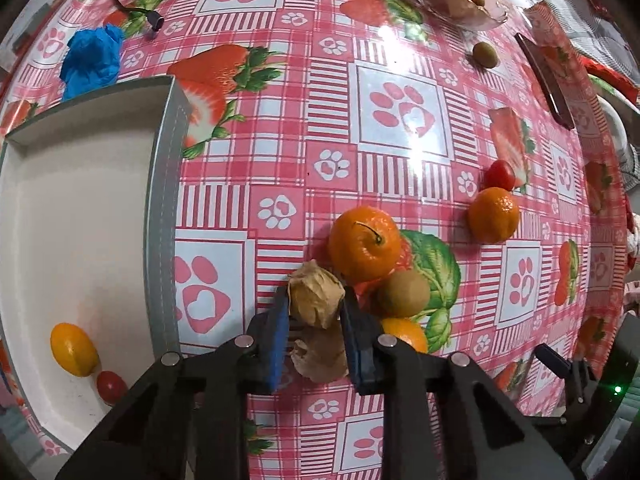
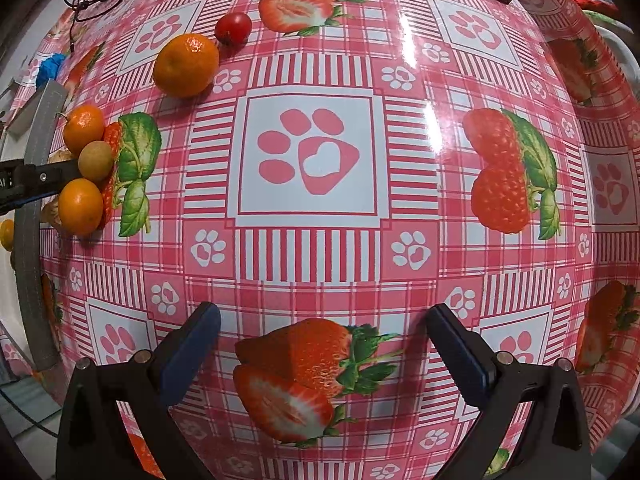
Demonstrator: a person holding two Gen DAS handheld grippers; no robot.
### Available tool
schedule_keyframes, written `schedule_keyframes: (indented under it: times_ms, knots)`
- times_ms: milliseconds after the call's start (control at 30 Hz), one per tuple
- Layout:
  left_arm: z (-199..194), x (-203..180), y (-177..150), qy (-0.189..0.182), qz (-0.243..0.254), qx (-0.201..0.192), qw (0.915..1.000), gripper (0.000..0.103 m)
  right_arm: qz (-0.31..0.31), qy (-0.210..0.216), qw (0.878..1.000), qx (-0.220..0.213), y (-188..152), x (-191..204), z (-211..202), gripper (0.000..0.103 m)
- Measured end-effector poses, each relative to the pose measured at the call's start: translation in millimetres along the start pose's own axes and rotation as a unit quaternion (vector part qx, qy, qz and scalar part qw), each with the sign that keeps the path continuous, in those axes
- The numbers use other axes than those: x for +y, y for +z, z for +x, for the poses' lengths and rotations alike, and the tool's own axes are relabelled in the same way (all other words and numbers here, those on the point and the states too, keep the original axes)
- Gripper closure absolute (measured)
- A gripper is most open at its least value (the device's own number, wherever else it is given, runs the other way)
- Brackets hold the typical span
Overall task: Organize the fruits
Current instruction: 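Lift the beige husked fruit with the left gripper while the right gripper grasps a mandarin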
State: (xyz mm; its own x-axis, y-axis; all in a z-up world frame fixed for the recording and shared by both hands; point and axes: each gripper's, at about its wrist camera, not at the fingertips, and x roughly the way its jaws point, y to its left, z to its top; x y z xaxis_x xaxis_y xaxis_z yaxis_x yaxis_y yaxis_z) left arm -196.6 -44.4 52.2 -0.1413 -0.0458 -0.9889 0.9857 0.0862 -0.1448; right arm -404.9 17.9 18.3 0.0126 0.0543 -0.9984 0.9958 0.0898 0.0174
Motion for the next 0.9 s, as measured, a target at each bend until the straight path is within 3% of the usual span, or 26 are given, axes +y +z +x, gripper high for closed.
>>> schedule_keyframes:
  times_ms: [200,433,667,733,900]
  knots:
    - [-13.2,3.8,-13.2,-0.01,-0.003,-0.011,0.9999,0.076,-0.005,0.008,0.999,0.032,8.2,-0.3,1.1,0.0]
    - [-37.6,1.9,-25.2,-0.004,0.025,-0.03,0.9992,0.076,0.004,0.071,0.996,-0.052,50.5,10.5,-40.0,0.0]
    - [-52.4,14.4,-47.9,-0.004,0.025,-0.036,0.999,0.076,0.017,0.105,0.992,-0.061,96.7,33.2,-35.1,0.0]
    - [-56.2,21.3,-52.7,-0.008,0.018,-0.035,0.9992,0.076,0.015,0.109,0.992,-0.06,105.8,41.2,-29.6,0.015]
    - [-62.4,35.7,-59.7,-0.005,0.005,-0.038,0.9993,0.076,0.019,0.114,0.992,-0.042,113.8,52.8,-16.1,0.036]
